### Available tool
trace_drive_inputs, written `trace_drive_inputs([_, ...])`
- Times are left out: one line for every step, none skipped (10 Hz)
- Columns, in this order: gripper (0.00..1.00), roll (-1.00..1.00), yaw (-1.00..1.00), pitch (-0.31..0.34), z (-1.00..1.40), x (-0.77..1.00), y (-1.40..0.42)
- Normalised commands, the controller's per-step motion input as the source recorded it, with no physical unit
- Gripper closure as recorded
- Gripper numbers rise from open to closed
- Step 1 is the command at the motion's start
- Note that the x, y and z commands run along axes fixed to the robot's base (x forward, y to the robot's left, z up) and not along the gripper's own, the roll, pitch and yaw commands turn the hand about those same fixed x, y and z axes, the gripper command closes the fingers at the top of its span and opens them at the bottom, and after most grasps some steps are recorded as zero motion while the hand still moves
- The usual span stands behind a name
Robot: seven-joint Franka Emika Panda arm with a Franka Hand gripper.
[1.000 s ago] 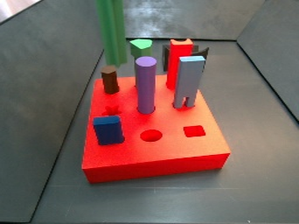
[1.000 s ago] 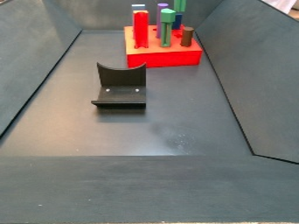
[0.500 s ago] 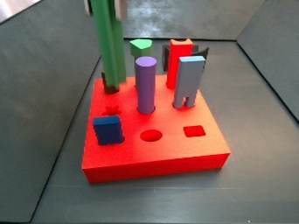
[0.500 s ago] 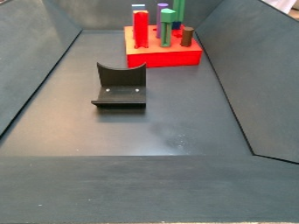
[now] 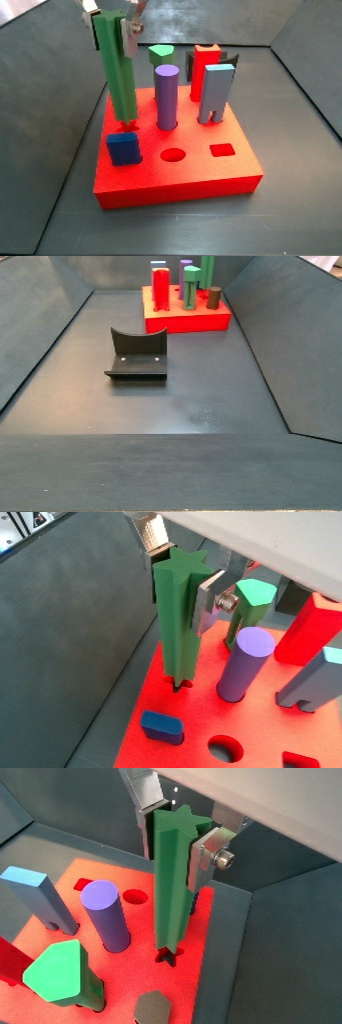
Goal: Pick up the star object. Move up. Place the star object on the fixture. Regrasp the star object. Move to above the board. Insert the star object.
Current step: Insert the star object.
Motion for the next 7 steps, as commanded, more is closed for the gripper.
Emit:
trace_drive_inputs([1.0, -0.04, 0.0, 0.0, -0.28, 0.06, 0.0])
trace_drive_inputs([1.0, 0.0, 0.0, 0.006, -0.04, 0.01, 0.0])
trace_drive_inputs([1.0, 0.0, 0.0, 0.037, -0.02, 0.08, 0.07])
trace_drive_inputs([1.0, 0.0, 0.0, 0.024, 0.0, 0.03, 0.09])
trace_drive_inputs([1.0, 0.0, 0.0, 0.001, 0.0, 0.0, 0.11])
trace_drive_inputs([1.0, 0.0, 0.0, 0.0, 0.0, 0.0, 0.09])
trace_drive_inputs([1.0, 0.0, 0.0, 0.01, 0.0, 0.0, 0.01])
